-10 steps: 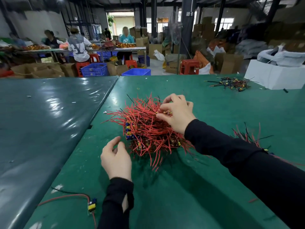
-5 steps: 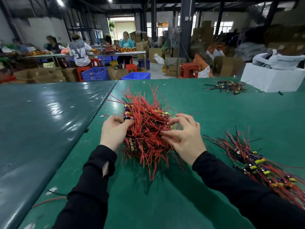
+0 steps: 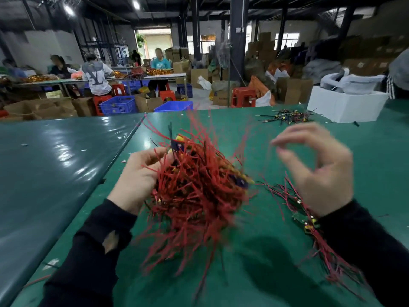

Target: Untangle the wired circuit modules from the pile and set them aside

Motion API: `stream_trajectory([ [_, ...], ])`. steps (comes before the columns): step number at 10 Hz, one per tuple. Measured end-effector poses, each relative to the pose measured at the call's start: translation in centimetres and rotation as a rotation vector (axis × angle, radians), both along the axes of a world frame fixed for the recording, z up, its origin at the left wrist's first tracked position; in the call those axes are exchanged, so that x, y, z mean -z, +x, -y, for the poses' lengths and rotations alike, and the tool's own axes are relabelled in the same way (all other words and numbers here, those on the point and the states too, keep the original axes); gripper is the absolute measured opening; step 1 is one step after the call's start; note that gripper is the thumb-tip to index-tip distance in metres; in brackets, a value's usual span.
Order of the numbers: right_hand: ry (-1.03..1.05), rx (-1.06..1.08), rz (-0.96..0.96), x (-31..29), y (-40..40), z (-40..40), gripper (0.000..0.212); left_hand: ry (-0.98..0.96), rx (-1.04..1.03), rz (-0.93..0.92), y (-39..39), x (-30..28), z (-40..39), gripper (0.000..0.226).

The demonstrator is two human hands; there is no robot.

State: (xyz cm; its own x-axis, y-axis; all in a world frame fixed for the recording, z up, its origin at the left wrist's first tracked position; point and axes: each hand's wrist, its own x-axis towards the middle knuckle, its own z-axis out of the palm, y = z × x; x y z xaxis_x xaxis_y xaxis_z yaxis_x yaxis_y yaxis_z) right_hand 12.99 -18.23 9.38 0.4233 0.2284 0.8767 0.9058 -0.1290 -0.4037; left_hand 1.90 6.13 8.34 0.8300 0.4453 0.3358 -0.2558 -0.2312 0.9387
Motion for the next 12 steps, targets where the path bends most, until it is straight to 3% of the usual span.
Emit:
stream_trajectory([
  [1,-0.029,-0.109,-0.155,-3.3,0.0,1.1,0.016,0.107,0.261,-0.151,-0.7,-1.8,0.8,0.034],
  [2,-0.337,-0.428,-0.520,-3.0,-0.8,0.3,0.006,0.188,0.446,-0.278,-0.9,-1.3,2.8,0.019],
  [3,-0.632,-0.543,-0.719,0.8,-1.6,-0.2,0.023,0.167,0.544,-0.358,-1.1,0.6,4.0,0.027],
  [4,-0.706,-0.655,-0.801,4.0,-1.9,-0.3,0.011,0.257,0.565,-0.446,-0.7,2.3,4.3,0.018],
  [6,-0.524,-0.741,-1.059,8.1,-1.9,-1.4,0.011,0.306,0.590,-0.555,0.5,4.5,3.7,0.011],
  [7,-0.485,-0.673,-1.243,9.8,-2.0,-2.0,0.028,0.402,0.528,-0.573,1.2,5.8,2.8,0.017],
  [8,-0.216,-0.646,-1.432,10.5,-1.0,-2.8,0.040,0.420,0.541,-0.590,1.6,6.6,2.2,0.016],
  [9,0.285,-0.359,-1.363,10.0,1.0,-1.5,0.023,0.406,0.512,-0.597,1.7,7.6,1.2,0.013],
  [10,0.109,0.122,-0.722,8.9,2.8,1.8,0.019,0.383,0.505,-0.595,1.7,8.1,0.4,0.014],
  [11,-0.480,-0.123,-0.651,6.8,1.7,3.1,0.014,0.336,0.560,-0.596,1.8,8.1,0.4,0.014],
  [12,-1.049,-0.387,-0.804,6.8,-1.0,1.7,0.018,0.353,0.532,-0.587,1.8,8.0,0.9,0.013],
])
